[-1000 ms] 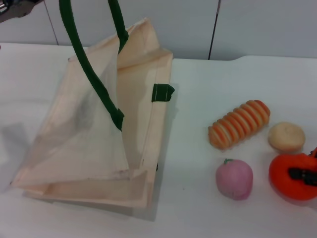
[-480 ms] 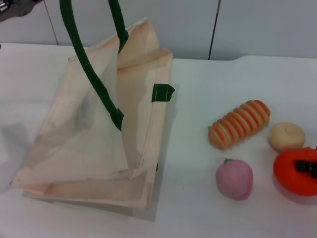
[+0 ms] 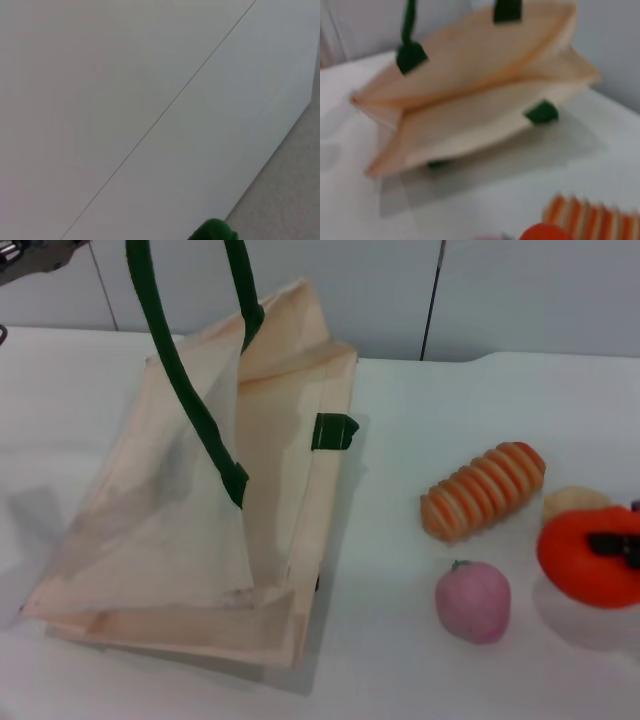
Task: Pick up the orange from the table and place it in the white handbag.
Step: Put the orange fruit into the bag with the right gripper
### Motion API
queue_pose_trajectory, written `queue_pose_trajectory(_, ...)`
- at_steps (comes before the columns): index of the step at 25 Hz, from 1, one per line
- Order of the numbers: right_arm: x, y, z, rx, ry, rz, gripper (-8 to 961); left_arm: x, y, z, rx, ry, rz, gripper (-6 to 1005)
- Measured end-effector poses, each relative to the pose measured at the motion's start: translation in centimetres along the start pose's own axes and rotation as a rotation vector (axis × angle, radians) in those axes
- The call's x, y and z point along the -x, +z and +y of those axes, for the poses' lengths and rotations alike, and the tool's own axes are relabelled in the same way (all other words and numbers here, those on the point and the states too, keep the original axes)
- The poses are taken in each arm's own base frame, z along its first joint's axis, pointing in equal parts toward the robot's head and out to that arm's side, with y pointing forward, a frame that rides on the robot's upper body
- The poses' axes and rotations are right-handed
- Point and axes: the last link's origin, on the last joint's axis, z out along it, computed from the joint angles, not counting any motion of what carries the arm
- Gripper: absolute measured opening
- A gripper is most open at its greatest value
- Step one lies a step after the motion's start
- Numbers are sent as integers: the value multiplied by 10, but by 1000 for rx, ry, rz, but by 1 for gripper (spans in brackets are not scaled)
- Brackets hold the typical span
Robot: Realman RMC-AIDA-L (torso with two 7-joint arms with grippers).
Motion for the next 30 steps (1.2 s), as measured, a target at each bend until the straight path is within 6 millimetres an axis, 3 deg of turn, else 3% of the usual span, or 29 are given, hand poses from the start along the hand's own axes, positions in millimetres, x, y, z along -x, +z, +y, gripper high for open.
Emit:
queue_pose_trajectory(6, 34, 13, -4, 55, -96, -70, 160, -1, 2, 0, 5, 1, -1, 114)
queue_pose_trajectory(9, 53, 29, -6, 111, -143, -70, 107, 0, 5, 1, 15, -3, -1, 114)
queue_pose_trajectory(17, 97, 66, -8, 213, -238, -141, 101, -3, 11, 2, 37, -2, -3, 114)
queue_pose_trajectory(24, 120, 96, -8, 265, -274, -172, 100, -5, 16, 3, 48, 1, -5, 114)
queue_pose_trajectory(30, 129, 117, -6, 290, -285, -189, 95, -6, 19, 4, 57, 2, -7, 114)
